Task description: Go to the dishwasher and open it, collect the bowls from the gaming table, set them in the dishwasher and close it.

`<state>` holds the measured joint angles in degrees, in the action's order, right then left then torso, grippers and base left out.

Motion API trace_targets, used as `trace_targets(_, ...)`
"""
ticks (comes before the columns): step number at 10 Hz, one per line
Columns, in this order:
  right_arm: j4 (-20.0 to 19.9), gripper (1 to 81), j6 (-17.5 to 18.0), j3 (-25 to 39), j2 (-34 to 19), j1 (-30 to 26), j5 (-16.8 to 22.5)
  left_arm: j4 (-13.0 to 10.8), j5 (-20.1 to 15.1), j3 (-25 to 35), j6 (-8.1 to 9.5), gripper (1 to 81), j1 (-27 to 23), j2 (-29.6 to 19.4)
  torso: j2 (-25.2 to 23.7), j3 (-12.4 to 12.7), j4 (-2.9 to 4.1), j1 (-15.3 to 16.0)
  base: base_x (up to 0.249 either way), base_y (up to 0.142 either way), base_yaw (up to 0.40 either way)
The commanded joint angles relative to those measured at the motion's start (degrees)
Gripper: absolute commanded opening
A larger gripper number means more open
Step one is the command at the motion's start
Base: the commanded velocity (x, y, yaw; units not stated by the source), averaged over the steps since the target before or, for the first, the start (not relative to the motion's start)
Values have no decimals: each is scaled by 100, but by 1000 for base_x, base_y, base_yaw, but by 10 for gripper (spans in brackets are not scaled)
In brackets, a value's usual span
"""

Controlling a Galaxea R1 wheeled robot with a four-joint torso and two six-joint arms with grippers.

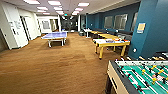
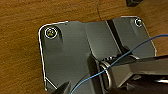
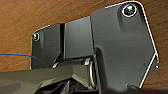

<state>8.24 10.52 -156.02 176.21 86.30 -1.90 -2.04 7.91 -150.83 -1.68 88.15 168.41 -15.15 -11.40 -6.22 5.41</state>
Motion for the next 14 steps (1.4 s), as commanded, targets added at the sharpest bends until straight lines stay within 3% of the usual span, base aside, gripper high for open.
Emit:
trace_targets(1, 55, 811, -6, 11, 30, -389, 225, 19, -229, -8, -34, 811, -338, -53, 0, 0, 0, 0, 152, 0, 0)
trace_targets(14, 46, 811, 20, 37, 30, -363, 208, 10, -194, -8, -60, 811, -338, 61, 0, -2, 0, 0, 156, 0, 0)
